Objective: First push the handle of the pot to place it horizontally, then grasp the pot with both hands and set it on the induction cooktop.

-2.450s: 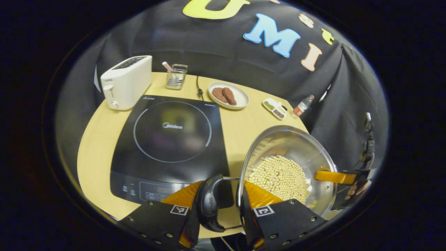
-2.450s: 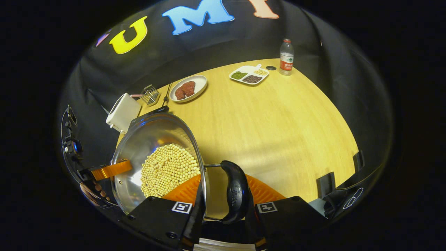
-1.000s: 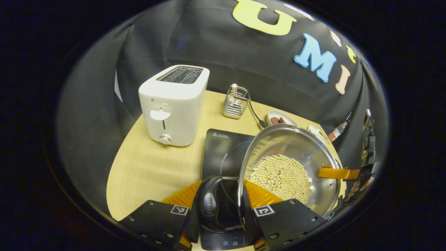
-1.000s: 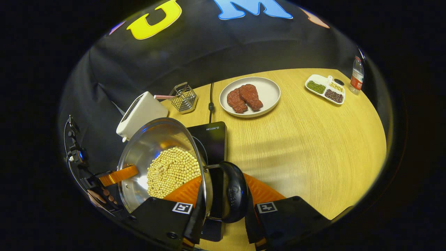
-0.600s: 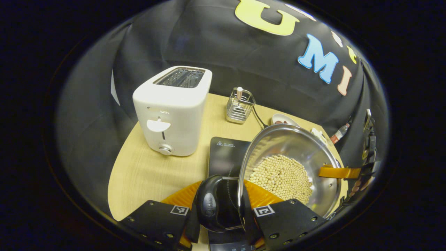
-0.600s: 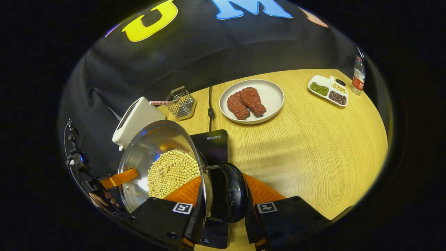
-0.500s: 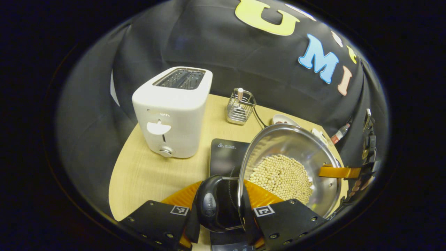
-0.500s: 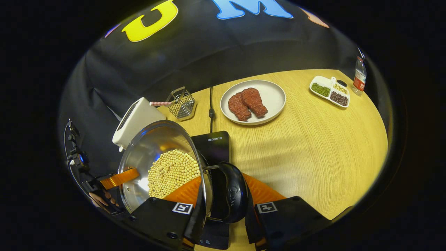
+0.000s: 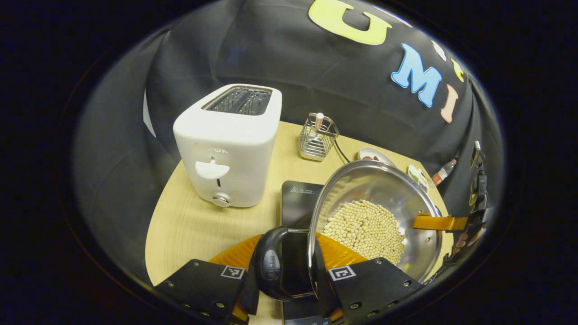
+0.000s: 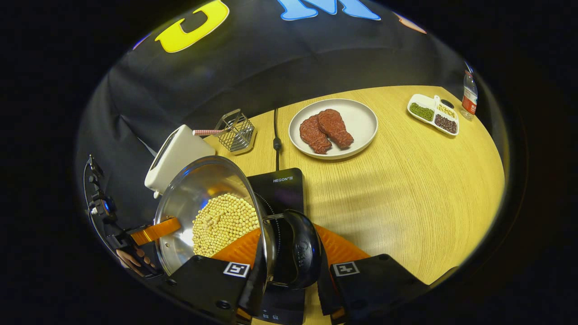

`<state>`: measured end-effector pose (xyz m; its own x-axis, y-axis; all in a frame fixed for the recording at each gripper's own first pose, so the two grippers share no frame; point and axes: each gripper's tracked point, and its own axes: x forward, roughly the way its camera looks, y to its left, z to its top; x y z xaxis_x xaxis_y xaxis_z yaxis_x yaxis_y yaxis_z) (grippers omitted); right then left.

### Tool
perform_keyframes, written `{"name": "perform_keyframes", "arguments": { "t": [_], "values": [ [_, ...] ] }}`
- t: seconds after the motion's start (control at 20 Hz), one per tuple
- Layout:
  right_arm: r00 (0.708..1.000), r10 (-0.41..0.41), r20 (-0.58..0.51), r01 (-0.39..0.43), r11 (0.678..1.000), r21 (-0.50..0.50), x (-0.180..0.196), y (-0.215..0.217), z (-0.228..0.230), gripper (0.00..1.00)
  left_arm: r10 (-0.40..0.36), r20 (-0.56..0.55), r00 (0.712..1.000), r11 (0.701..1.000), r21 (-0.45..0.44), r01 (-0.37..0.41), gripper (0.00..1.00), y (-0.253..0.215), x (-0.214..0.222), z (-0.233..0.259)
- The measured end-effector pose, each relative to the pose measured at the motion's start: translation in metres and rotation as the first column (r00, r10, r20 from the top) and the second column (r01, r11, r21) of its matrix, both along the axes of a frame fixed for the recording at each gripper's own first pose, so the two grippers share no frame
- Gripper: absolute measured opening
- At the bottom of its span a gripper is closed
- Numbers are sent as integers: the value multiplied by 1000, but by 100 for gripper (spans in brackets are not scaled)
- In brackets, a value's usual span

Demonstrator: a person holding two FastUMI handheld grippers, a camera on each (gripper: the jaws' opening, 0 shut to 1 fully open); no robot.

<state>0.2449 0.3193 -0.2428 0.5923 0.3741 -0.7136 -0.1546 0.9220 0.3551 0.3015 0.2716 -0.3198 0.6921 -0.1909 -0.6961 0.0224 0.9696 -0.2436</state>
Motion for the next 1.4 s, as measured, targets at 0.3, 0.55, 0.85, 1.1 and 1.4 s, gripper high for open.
{"name": "perform_keyframes", "arguments": {
  "t": [0.3, 0.55, 0.85, 1.1, 1.4],
  "values": [
    [1000, 17, -18, -17, 1000, 4, 5, 1, -10, 49, -10, 2, 1000, 1000, 15, 10, 56, -3, 5, -4],
    [1000, 21, -13, -21, 1000, 12, 5, -1, -8, 56, -13, 4, 1000, 1000, 9, 13, 58, -4, 7, -7],
    [997, 27, -75, -24, 999, 36, 3, 1, -13, 59, 18, -54, 998, 1000, 13, -18, 56, -7, -6, -10],
    [998, 41, -57, -41, 999, -1, -2, -12, -10, 89, 0, -96, 995, 989, 147, 14, 72, -4, -10, -7],
    [999, 33, -18, -33, 999, 27, -10, -39, 24, 98, -25, -50, 998, 949, 311, 39, 85, -6, -15, 37]
  ]
}}
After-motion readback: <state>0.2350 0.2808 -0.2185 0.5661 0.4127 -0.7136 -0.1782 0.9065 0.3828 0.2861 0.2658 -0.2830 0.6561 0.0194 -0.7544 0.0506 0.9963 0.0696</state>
